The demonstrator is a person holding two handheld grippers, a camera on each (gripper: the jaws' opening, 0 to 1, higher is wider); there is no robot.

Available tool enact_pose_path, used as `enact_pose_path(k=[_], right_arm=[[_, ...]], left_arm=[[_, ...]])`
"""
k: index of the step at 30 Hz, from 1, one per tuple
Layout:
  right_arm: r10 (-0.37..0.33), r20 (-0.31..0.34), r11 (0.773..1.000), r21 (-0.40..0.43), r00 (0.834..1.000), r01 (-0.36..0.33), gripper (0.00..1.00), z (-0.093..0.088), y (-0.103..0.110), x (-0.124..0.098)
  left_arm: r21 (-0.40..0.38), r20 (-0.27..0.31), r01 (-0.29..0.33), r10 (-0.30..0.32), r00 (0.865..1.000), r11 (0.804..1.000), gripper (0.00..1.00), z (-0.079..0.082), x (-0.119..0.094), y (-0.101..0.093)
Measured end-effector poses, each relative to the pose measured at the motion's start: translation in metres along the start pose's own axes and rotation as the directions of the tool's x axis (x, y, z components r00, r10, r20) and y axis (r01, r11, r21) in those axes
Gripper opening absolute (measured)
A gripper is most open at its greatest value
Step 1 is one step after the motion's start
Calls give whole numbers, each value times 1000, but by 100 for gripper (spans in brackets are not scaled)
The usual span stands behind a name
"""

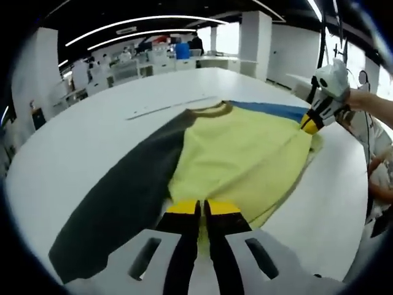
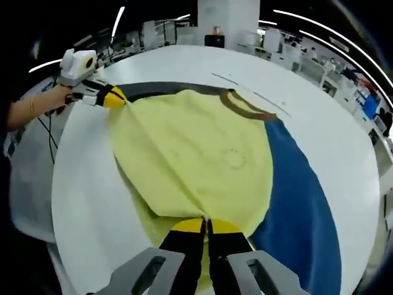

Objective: Fold the garment on the visible template until the final outline fits inside the template.

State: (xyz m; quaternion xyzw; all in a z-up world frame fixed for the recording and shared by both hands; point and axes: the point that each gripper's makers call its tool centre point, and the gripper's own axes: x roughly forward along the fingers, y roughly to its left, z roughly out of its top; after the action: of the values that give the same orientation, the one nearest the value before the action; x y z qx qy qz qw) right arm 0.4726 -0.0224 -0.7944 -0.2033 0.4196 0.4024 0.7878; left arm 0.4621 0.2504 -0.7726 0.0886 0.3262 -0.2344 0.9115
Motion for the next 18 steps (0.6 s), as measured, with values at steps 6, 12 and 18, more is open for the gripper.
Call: enact_pose_path(k=[6,12,18], right_arm=[[-61,47,989,137,997,54,7,3,-10,-6],[-125,71,969,221,990,107,14,6,-13,-24],[-137,88,958,266,987,109,22,10,1,-38]], left_arm=[[-85,35,-4,7,999,996,8,2,-9,10],[-90,51,-16,21,998,996,17,-3,-26,22],[-84,33,-7,10,999,996,22,-10,-31,22]])
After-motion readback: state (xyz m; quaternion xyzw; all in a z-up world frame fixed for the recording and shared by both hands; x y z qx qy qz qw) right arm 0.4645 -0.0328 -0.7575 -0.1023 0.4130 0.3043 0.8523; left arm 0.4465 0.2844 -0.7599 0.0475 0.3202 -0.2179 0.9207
